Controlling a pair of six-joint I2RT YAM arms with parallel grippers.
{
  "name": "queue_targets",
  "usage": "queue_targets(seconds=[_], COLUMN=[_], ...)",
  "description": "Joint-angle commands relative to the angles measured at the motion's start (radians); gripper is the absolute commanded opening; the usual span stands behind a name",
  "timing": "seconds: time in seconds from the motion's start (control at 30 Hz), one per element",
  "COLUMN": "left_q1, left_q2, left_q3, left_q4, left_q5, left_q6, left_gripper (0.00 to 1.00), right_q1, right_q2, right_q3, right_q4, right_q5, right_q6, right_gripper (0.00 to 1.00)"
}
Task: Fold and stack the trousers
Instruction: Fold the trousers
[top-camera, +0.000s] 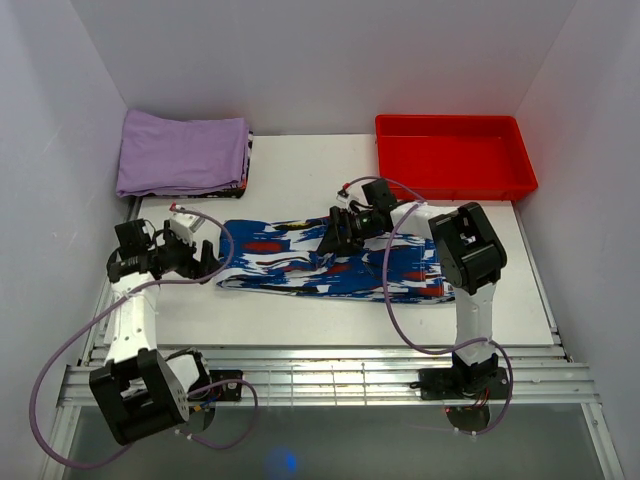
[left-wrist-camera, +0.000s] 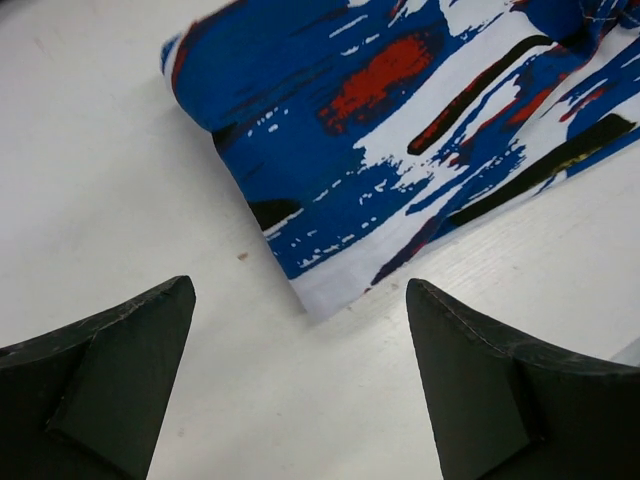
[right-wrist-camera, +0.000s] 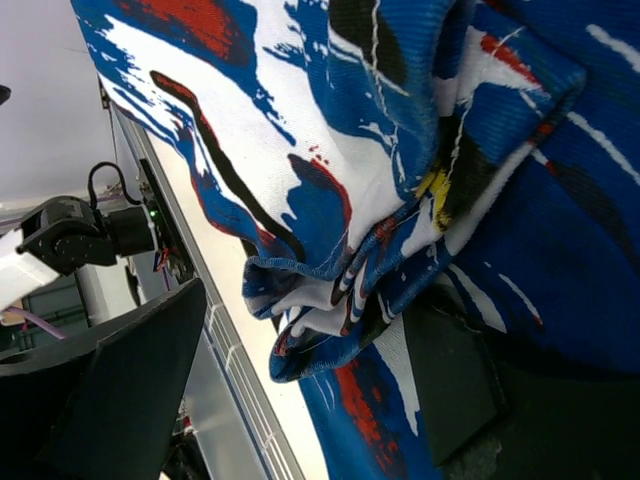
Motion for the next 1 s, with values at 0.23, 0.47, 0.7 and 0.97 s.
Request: queue_targets(seconds=[0.23, 0.47, 0.7, 0.97], left_q1=[0.000, -0.001, -0.026, -0.182], left_q2=[-0.044, -0.270, -0.278, -0.307], left_q3=[-0.009, -0.266, -0.415, -0.562], left_q4=[0.062, 0.261, 0.486, 0.702], left_q5=[0.102, 0.181, 0.191, 0.086], left_q6=[0.395, 0.666, 0.803, 0.824], left_gripper=[0.98, 0.98, 0.98, 0.98], right_q1=[0.019, 0.024, 0.028, 0.031], right_q2=[0.028, 0.026, 0.005, -0.009], right_q3=[0.037, 0.015, -0.020, -0.066], right_q4=[0.085, 0.137, 0.240, 0.355], right_q5=[-0.052, -0.084, -0.156, -0.196], right_q6=[0.093, 0.121, 0.190, 0.285], right_gripper=[0.60, 0.08, 0.08, 0.08])
